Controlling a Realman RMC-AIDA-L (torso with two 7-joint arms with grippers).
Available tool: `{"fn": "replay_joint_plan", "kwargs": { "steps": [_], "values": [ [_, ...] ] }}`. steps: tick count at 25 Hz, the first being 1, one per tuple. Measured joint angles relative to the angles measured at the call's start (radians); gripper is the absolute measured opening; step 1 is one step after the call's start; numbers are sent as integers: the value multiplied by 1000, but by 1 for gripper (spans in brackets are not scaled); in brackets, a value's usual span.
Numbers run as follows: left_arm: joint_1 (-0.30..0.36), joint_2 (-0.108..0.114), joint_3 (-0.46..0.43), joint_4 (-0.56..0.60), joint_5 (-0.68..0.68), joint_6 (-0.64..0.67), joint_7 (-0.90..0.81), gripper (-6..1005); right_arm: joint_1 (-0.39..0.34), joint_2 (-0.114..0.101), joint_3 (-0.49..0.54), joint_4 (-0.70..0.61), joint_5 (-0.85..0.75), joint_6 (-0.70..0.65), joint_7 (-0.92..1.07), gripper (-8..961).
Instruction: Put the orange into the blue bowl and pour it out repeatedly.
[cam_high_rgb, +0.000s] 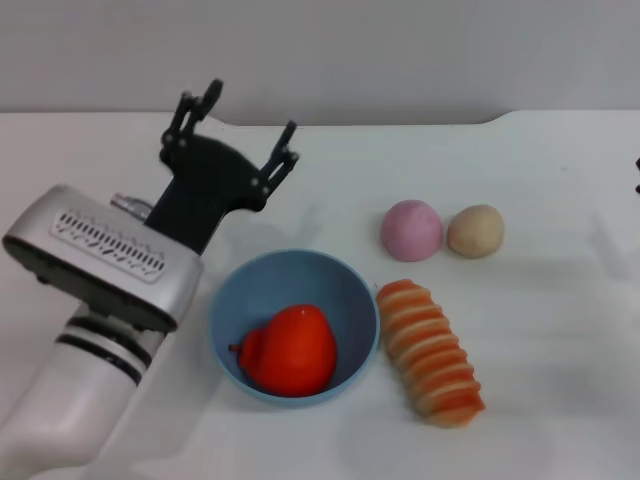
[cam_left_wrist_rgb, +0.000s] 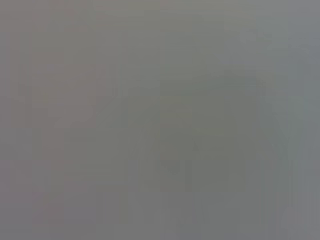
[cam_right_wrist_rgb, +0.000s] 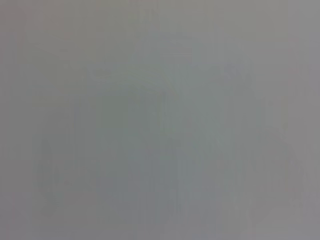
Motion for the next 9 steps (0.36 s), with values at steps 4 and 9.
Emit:
{"fn": "replay_joint_plan", "kwargs": {
  "steps": [4, 9],
  "values": [
    [-9, -1, 30, -51, -78, -35, -41, 812, -2, 1, 1, 17, 1, -1, -5, 741],
    [-8, -1, 39, -69, -102, -44, -52, 811, 4, 1, 1, 20, 1, -6, -6, 741]
  ]
}}
